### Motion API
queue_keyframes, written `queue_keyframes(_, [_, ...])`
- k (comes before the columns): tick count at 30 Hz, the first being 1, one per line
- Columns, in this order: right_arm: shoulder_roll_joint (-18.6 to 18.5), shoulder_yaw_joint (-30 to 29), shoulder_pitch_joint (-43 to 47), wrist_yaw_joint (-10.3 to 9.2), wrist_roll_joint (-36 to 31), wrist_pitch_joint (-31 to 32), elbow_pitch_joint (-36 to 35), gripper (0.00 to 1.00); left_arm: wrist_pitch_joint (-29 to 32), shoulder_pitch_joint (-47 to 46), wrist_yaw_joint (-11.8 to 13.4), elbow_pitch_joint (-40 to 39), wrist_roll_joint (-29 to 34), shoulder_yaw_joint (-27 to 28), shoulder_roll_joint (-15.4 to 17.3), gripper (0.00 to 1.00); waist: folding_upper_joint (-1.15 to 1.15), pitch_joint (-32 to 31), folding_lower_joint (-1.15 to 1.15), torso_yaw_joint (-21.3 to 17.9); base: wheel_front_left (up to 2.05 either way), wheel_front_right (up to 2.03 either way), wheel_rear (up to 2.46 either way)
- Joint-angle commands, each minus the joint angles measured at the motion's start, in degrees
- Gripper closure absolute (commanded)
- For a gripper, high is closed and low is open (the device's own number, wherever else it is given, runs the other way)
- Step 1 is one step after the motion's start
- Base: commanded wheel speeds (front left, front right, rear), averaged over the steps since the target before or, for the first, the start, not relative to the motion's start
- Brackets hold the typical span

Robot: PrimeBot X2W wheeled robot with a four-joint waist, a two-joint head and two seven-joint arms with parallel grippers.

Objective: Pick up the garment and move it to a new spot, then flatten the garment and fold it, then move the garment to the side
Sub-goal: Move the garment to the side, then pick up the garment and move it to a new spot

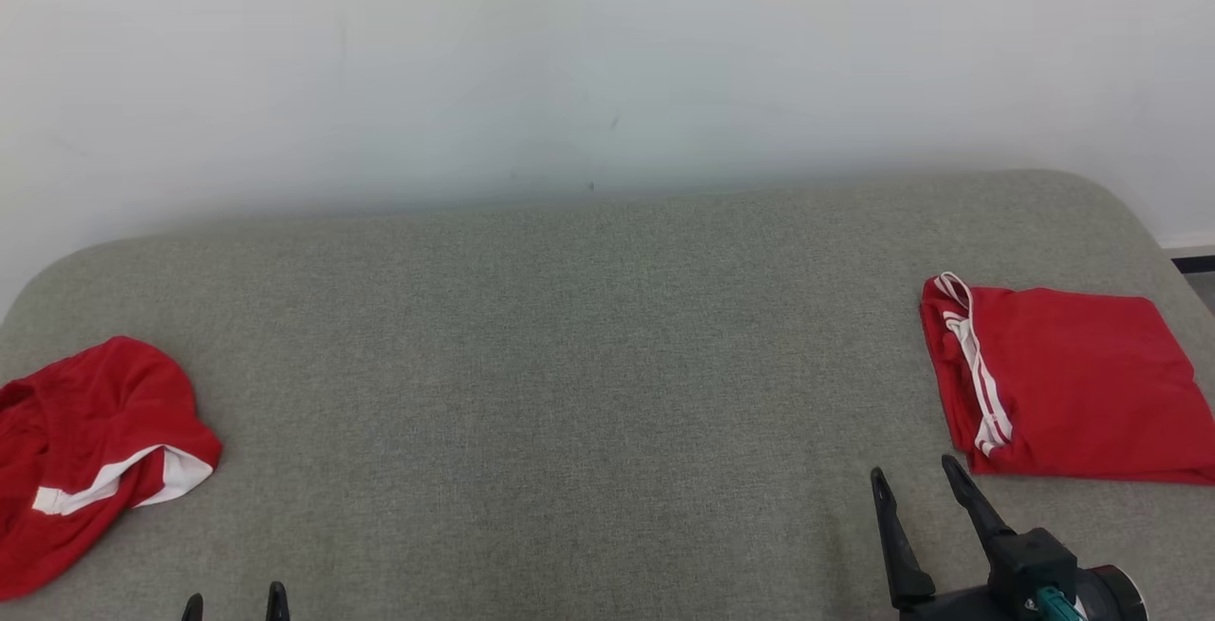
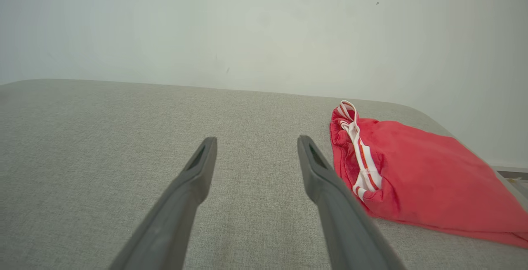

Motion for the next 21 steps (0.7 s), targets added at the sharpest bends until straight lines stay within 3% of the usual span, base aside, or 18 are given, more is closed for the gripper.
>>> queue_keyframes(1, [0.35, -0.06, 0.83, -0.17, -0.02, -0.38, -0.24, 0.00, -0.17, 0.68, -0.06, 0.17, -0.09, -0.07, -0.11, 0.00, 0.01, -0.17, 0.01, -0.02, 0.00, 0.00, 0.00])
queue_keyframes(21, [1.19, 3.56, 1.91, -0.17, -0.15, -0.74, -0.71, 0.00, -0.16, 0.92, -0.56, 2.41, -1.36, 0.24, -0.11, 0.00, 0.01, -0.54, 0.01, 1.17, 0.00, 0.00, 0.00])
